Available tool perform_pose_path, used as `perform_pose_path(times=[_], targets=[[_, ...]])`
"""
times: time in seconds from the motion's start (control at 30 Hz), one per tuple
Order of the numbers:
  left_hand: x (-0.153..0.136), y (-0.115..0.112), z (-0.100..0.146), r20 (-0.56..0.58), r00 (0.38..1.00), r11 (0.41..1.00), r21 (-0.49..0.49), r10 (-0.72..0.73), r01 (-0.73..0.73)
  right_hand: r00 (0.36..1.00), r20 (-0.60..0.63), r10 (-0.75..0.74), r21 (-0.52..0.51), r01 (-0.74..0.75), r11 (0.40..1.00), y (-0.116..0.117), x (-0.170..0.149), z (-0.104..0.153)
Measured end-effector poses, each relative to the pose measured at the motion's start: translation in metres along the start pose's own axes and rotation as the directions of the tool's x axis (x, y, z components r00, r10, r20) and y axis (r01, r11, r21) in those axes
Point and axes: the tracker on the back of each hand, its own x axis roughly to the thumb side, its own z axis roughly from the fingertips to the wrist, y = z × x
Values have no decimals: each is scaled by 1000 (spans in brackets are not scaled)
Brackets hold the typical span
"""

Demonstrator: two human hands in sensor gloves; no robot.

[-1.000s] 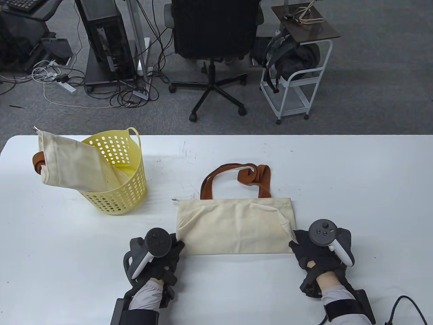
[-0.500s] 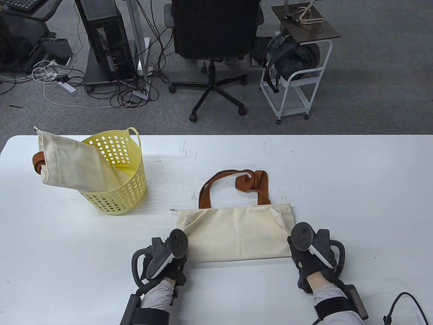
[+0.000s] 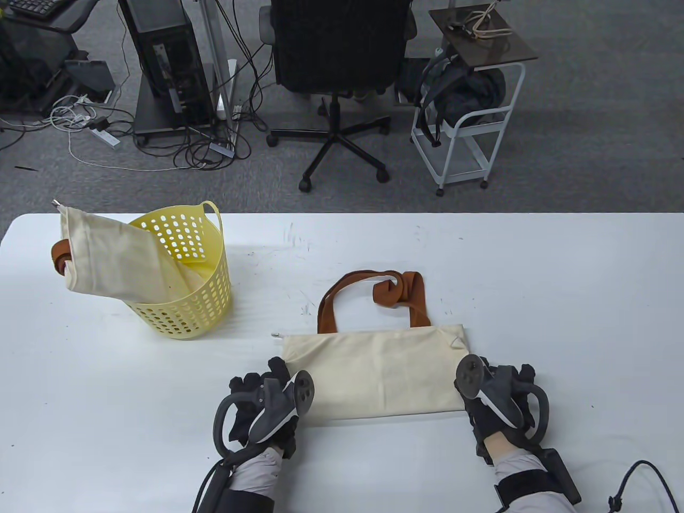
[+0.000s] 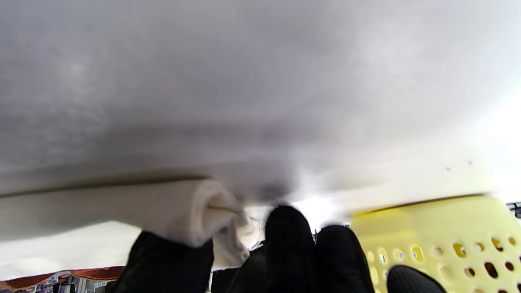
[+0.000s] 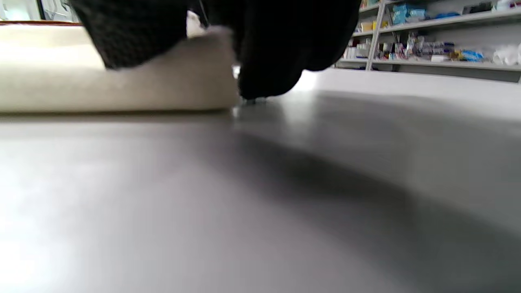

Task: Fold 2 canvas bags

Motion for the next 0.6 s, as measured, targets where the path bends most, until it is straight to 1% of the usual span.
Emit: perform_pose_path(times=[0.1,0.13,0.2,0.23,0.27,0.33,0.4,0.43,0.53,0.6], targets=[[1,-3,0,53,999,1000,-11,8,-7,1000,-1,9,6,-9,1000,1,-1,1],[2,-4,-1,86,996,1000,-22,6,-4,1000,5,15,10,-15,1000,1,0,1],[3,-6,-1,109,994,1000,-29,4,-1,1000,17,25,15,-26,1000,1,2,1],[4,-8,-3,135,991,998,-67,14,-5,999,22,32,13,-33,999,1,4,1],[4,-8,-3,138,990,997,-79,19,-8,999,30,35,12,-36,999,1,5,1],[3,-10,-5,148,989,994,-110,28,-12,998,37,41,-16,-41,999,-1,7,3],[0,-9,-5,142,990,993,-119,20,-3,998,54,40,-71,-36,997,-5,9,6],[0,-9,-6,143,989,992,-125,20,-2,997,70,30,-75,-24,997,-8,10,8],[-3,-8,-6,140,989,986,-163,53,-30,984,174,-39,-96,57,994,-16,15,15],[-5,-7,-6,141,988,983,-179,64,-39,973,226,-36,-111,63,992,-22,21,22]])
